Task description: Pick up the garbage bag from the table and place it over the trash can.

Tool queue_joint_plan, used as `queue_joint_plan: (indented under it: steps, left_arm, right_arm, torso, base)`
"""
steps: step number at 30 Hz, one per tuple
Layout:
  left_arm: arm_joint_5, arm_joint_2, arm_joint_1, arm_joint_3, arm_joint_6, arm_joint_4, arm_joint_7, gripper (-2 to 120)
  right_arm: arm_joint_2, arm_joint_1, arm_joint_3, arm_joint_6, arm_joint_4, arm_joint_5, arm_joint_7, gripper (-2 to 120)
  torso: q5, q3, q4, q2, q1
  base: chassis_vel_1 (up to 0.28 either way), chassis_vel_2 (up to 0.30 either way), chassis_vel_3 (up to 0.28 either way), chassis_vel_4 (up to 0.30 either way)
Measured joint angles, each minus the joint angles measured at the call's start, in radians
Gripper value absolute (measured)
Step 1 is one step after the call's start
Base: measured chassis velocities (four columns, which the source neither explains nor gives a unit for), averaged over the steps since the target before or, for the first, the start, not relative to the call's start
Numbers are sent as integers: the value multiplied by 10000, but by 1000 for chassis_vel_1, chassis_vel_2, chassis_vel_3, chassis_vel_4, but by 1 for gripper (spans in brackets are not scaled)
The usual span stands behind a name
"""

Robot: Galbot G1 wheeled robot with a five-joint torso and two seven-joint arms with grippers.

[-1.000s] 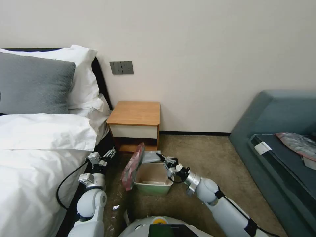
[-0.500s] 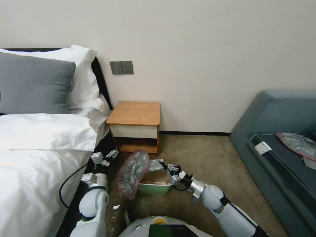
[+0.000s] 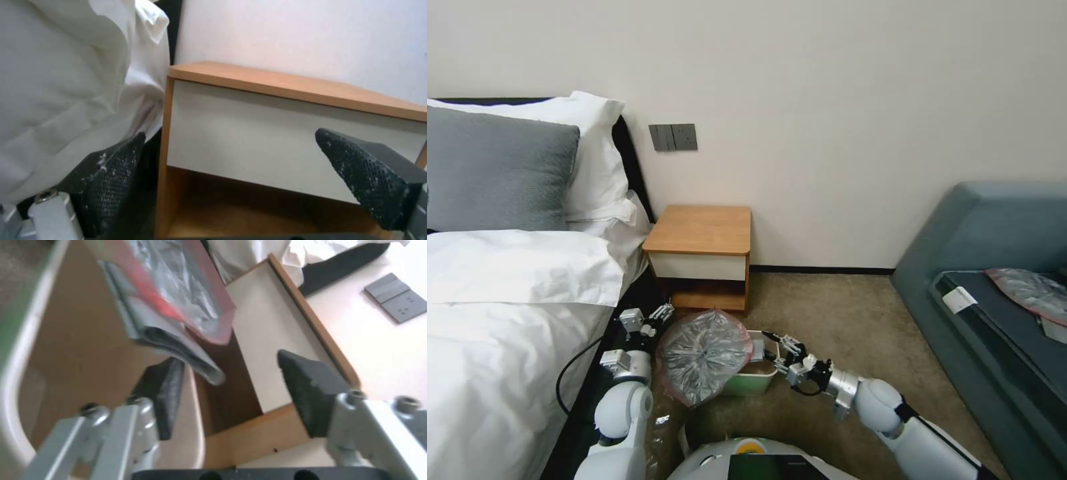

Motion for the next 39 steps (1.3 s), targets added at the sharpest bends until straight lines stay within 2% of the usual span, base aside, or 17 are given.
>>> queue_joint_plan:
  steps: [1, 3, 4, 7, 8, 11, 16, 20, 24, 26, 30, 34, 37, 39]
  left_arm:
    - [0, 0, 0, 0, 0, 0, 0, 98]
    - [0, 82, 7, 52, 26, -14, 14, 98]
    - [0, 82, 7, 52, 26, -14, 14, 98]
    - [-163, 418, 89, 252, 234, -225, 105, 98]
    - [-163, 418, 89, 252, 234, -225, 105, 98]
    - [-955, 1040, 352, 528, 770, -827, 360, 99]
    - [-1567, 1586, 802, 881, 1174, -1586, 590, 98]
    - [-2157, 2282, 1811, 1768, 1501, -2666, 723, 97]
    - [-2482, 2641, 2359, 2331, 1827, -3039, 716, 97]
    - [-2562, 2685, 2459, 2433, 1924, -3034, 684, 97]
    - [-2483, 2646, 2582, 2541, 1961, -2502, 458, 98]
    - [-1981, 2301, 2567, 2667, 1859, -1798, -447, 98]
    - [-1831, 2191, 2556, 2709, 1887, -1667, -688, 98]
    - [-1583, 2000, 2464, 2735, 1913, -1407, -1129, 99]
  right_arm:
    - [0, 0, 0, 0, 0, 0, 0, 61]
    - [-171, -191, 459, 52, 192, 152, -77, 72]
    - [-171, -191, 459, 52, 192, 152, -77, 72]
    - [-270, -482, 1063, 84, 449, 363, -90, 86]
    - [-270, -482, 1063, 84, 449, 363, -90, 86]
    - [-162, -642, 1428, 89, 679, 520, -11, 98]
    - [187, -675, 1660, 90, 836, 623, 94, 100]
    - [719, -596, 1739, 105, 833, 673, 220, 100]
    - [1006, -597, 1741, 208, 767, 656, 269, 100]
    - [1069, -616, 1741, 243, 745, 645, 280, 100]
    - [1206, -716, 1775, 373, 690, 624, 347, 100]
    - [1221, -839, 1825, 415, 654, 851, 467, 100]
    - [1220, -850, 1824, 404, 648, 912, 475, 100]
    - [1219, -832, 1798, 404, 611, 920, 475, 100]
  torso:
    - [0, 0, 0, 0, 0]
    - [-4, 0, 2, 0, 0]
    - [-4, 0, 2, 0, 0]
    - [-4, 0, 0, 0, 0]
    - [-4, 0, 0, 0, 0]
    - [-4, 0, 0, 0, 0]
    - [-4, -1, 1, 1, 0]
    - [-2, 0, 2, 0, 0]
    - [-2, 0, 2, 0, 0]
    - [-3, 0, 1, 0, 0]
    - [-3, 0, 0, 0, 0]
    - [-3, 0, 0, 1, 1]
    - [-3, 0, 0, 0, 1]
    - [-3, 0, 1, 1, 1]
  base:
    - [0, 0, 0, 0]
    - [0, 0, 0, 0]
    - [0, 0, 0, 0]
    - [0, 0, 0, 0]
    - [0, 0, 0, 0]
    - [0, 0, 0, 0]
    - [0, 0, 0, 0]
    - [0, 0, 0, 0]
    - [0, 0, 0, 0]
    - [0, 0, 0, 0]
    - [0, 0, 0, 0]
    - [0, 0, 0, 0]
    - [0, 0, 0, 0]
    - [0, 0, 0, 0]
